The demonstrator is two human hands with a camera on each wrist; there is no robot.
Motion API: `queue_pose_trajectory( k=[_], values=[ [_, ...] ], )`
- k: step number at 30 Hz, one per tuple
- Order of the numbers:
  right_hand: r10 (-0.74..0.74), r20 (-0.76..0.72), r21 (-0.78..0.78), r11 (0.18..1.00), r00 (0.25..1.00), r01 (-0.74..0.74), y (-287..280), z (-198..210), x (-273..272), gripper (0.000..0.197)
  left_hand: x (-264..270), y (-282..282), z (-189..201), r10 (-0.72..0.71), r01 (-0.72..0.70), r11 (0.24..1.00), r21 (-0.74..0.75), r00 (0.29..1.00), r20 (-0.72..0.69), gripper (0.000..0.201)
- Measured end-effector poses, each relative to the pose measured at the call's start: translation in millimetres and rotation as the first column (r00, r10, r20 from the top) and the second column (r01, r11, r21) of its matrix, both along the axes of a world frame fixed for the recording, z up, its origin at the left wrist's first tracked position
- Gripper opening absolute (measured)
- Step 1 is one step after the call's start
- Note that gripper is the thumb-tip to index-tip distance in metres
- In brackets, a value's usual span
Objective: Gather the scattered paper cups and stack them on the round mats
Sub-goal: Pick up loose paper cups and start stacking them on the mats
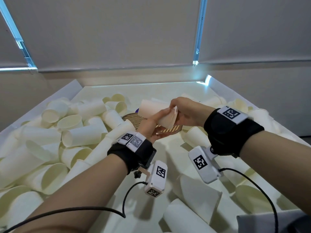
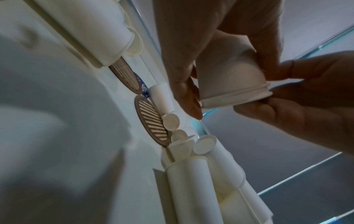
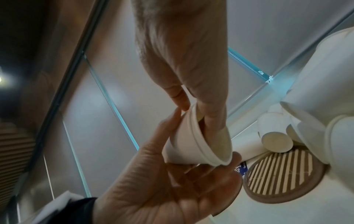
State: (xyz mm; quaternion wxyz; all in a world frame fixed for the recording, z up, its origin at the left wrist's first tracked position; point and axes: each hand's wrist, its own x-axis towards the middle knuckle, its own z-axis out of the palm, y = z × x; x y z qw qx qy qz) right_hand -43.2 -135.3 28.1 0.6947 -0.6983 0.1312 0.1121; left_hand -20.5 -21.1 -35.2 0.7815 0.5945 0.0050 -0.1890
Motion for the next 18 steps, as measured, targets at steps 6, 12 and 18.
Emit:
queue_pose_trajectory(
  k=[6,12,18],
  values=[
    [0.124,-0.146,-0.458,0.871,0.981,-0.178,-7.2,-3.0,1.2,0.012,31.0,4.9,0.6,0.14,-0.172,0.947,0.27,0.981,0.132,0.067],
    [0.283,-0.316,-0.669,0.611,0.906,-0.424,-18.3,-11.1,5.1,0.039,48.2,-3.9,-13.7,0.04,-0.236,0.772,0.591,0.945,0.325,0.08],
    [0.363,-0.504,-0.686,0.383,0.784,-0.619,-18.6,-23.0,2.7,0.046,61.4,-24.7,-26.7,-0.025,-0.181,0.765,0.619,0.951,0.308,0.082]
  ],
)
